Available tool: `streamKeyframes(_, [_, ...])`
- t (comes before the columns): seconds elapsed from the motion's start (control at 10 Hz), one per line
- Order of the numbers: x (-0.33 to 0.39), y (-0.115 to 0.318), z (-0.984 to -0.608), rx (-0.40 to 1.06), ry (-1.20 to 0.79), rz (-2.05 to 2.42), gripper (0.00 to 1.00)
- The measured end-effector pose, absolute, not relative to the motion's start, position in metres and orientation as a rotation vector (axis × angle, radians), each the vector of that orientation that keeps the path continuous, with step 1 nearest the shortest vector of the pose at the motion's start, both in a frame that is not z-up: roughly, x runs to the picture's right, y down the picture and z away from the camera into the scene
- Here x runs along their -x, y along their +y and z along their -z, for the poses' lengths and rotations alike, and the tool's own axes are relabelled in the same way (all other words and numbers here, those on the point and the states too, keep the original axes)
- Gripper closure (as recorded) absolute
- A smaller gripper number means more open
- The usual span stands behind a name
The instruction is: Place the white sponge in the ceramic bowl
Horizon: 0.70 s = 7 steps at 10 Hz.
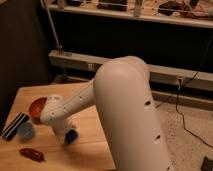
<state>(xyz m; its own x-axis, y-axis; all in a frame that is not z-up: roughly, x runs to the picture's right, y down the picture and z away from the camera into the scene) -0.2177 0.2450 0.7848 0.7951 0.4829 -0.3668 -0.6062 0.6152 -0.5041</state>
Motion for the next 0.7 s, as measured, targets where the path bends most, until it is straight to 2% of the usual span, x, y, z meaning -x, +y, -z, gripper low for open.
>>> streamKeyframes(0.7, [0.206,0.256,-0.8,0.665,0.243,-0.632,0.35])
